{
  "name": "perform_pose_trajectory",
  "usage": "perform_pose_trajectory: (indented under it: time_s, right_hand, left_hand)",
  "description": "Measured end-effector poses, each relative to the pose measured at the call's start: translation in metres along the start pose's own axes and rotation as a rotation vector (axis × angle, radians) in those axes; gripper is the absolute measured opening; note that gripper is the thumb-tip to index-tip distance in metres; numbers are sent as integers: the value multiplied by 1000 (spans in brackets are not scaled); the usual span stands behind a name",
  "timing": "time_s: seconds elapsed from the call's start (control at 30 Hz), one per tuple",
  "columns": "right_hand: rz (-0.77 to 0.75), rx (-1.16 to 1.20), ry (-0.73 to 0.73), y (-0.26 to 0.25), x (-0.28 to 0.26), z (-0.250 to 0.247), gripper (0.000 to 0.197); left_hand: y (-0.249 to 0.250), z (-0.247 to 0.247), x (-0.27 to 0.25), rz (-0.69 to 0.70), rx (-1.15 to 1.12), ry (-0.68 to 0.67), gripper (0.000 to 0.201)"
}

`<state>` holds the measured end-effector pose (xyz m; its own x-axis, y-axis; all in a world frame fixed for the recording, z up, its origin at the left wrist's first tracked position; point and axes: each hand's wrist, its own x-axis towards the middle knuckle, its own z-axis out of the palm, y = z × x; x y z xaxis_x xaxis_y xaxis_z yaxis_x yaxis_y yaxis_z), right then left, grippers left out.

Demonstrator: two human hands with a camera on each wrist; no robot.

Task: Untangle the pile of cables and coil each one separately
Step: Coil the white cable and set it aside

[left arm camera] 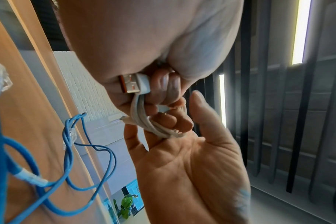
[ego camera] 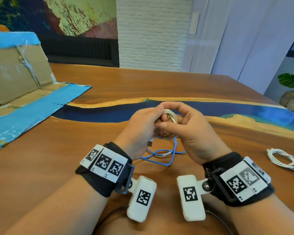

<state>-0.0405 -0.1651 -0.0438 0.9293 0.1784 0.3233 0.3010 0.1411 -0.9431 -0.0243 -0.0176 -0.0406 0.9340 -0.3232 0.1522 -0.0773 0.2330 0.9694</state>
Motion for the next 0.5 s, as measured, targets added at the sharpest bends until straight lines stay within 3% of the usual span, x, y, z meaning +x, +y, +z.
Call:
perform_pose_trajectory:
  time_s: [0.1,0.3,0.5]
  right_hand:
    - [-9,-122,67,-1,1,-2,51]
    - [-101,-432,307,2,2,-6,15]
    - [-82,-450,358,-3,0,-10,18]
  left_hand:
    - [0,-3,1,-5,17,36,42]
    - [-1,-7,4,25,106,37,42]
    - [-1,-6,4,54,174,43,42]
